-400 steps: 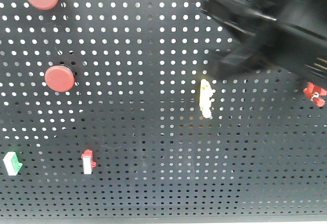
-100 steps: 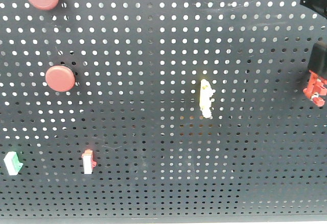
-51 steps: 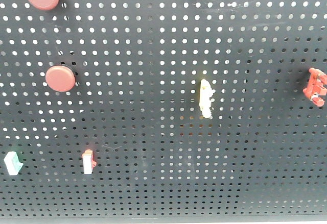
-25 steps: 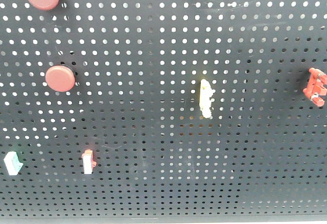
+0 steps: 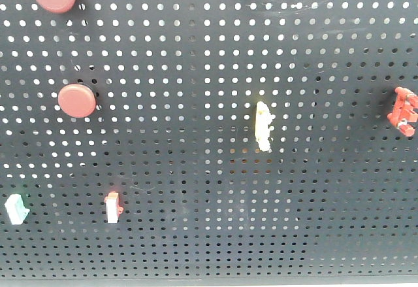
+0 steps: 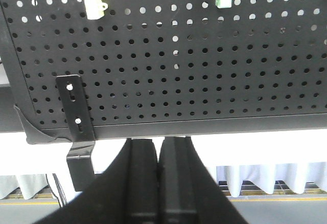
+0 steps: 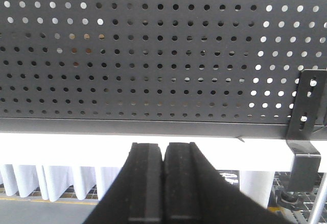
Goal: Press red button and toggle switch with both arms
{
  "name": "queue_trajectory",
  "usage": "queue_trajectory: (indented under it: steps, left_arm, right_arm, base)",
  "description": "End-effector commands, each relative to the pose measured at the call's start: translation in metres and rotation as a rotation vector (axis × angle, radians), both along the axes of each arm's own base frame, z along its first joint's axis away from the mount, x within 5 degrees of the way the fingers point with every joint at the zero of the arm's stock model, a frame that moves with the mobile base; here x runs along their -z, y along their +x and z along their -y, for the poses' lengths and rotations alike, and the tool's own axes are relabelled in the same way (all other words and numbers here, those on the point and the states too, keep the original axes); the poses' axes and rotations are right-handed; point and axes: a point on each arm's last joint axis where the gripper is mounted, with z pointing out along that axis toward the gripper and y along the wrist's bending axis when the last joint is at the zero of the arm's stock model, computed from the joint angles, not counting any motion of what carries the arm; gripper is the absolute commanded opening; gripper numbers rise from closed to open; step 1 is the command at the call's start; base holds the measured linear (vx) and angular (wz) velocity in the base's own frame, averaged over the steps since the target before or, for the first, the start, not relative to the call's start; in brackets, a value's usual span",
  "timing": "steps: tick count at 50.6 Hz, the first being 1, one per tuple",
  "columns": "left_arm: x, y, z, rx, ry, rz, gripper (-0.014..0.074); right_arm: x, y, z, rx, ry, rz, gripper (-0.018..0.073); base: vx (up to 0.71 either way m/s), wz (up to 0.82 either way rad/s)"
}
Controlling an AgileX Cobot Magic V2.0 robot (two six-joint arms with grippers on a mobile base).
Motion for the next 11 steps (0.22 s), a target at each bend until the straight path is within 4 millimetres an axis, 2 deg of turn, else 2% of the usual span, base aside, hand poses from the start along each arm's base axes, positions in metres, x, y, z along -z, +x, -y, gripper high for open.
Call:
queue_trajectory:
  steps: [1, 11]
  left_arm:
    - [0.0036, 0.0002, -0.0006, -0.007, -0.017, 0.061, 0.0001]
    - [0.0036, 0.0002, -0.0006, -0.007, -0.017, 0.061, 0.0001]
  right_arm:
    - [-0.0055, -0.0003, 0.0001, 0.003, -0.005, 0.092, -0.0003]
    - [-0.0055, -0.0003, 0.0001, 0.003, -0.005, 0.092, -0.0003]
  base:
    - [0.0, 0.0]
    - [0.0, 0.0]
